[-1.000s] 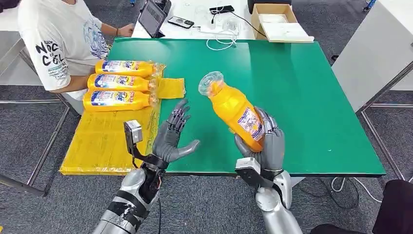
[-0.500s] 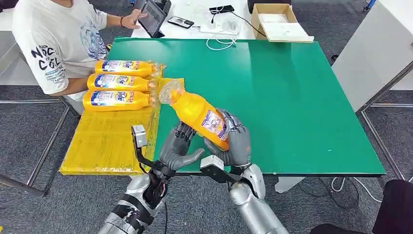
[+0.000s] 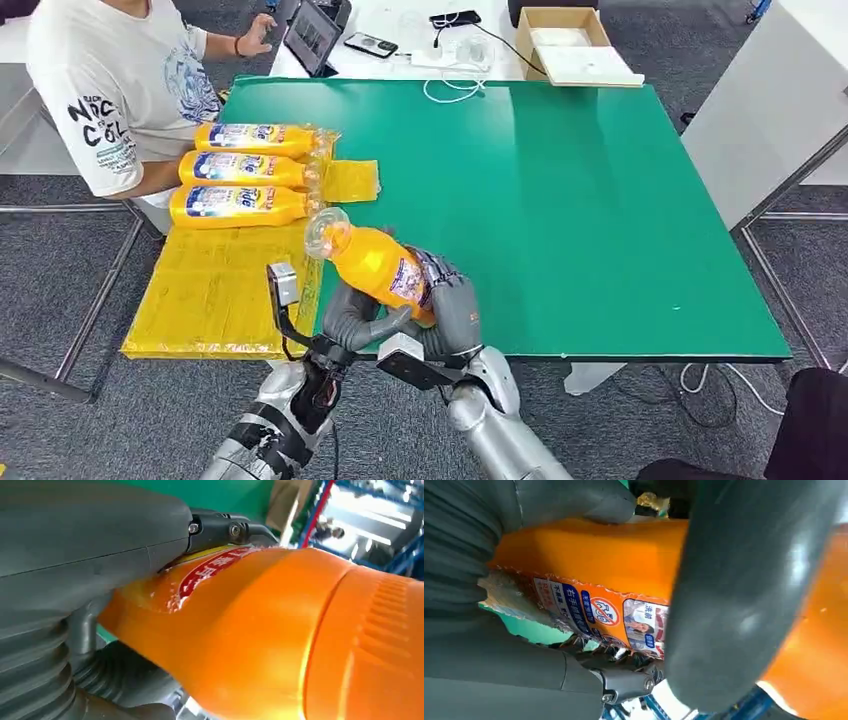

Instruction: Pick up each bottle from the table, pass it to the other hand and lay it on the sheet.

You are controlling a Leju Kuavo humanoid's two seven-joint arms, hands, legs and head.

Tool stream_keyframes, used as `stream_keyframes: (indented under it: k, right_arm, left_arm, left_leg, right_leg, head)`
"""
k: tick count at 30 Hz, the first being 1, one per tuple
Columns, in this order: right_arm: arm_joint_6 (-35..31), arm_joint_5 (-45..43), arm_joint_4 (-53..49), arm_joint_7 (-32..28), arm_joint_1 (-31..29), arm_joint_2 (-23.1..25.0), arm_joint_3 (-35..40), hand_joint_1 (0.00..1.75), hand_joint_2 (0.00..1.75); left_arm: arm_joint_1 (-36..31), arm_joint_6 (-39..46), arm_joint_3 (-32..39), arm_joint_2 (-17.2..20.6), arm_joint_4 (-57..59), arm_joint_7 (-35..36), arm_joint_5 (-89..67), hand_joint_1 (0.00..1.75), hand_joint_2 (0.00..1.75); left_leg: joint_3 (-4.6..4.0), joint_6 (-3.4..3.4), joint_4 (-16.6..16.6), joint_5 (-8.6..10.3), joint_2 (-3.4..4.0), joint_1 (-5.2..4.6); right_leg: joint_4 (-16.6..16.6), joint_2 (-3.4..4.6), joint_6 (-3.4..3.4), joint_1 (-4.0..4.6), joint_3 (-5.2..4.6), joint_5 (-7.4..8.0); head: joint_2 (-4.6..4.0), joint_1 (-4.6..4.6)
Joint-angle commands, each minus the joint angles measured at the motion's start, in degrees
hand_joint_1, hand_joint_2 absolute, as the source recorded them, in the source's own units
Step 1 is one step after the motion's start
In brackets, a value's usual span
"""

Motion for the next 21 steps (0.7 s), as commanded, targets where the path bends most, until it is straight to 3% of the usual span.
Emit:
stream_keyframes:
  k: [1,21]
  right_arm:
    - [1.4,-0.9,7.3,0.2,-0.4,0.7,6.6,1.75,1.75]
    - [3.1,-2.3,9.6,1.3,-0.8,1.0,8.9,1.75,1.75]
  left_arm:
    - [-3.8,3.9,1.2,-1.7,4.6,-0.1,0.5,0.0,1.75]
    - [-3.9,3.7,4.2,-2.9,4.8,1.9,6.1,0.0,1.75]
  left_leg:
    - [0.32,0.06,0.0,-0.13,-0.01,0.0]
    - [0.16,0.04,0.0,-0.06,-0.07,0.01]
  right_leg:
    - [0.0,-0.08,-0.11,0.03,0.34,-0.13]
    - [0.0,-0.14,-0.07,0.03,0.19,-0.08]
  head:
    - [0.0,0.0]
    - [0.0,0.0]
